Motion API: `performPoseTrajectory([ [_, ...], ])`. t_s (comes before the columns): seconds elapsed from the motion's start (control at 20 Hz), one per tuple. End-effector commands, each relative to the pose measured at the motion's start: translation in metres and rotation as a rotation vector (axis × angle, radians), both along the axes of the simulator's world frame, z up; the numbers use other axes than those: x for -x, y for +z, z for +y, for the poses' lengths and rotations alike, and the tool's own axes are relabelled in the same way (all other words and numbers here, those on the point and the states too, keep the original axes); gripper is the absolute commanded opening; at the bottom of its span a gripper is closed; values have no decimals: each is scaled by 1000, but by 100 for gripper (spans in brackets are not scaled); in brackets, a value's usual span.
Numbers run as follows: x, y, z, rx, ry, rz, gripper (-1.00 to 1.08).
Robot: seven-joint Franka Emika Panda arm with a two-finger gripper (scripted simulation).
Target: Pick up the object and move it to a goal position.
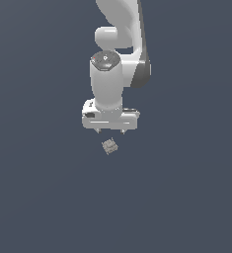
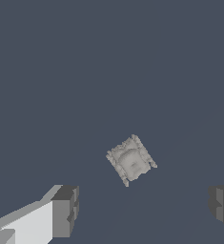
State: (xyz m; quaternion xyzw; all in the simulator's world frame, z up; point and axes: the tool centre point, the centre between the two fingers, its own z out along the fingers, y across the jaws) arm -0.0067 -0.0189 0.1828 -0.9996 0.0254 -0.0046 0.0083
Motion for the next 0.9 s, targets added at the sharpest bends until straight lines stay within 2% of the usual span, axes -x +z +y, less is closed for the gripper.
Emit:
performPoseTrajectory([
  [0.0,0,0,0,0,0,0,100],
  [0.45,-12,24,-20,8,-42,-32,100],
  [0.85,-11,19,-20,9,-19,-30,100],
])
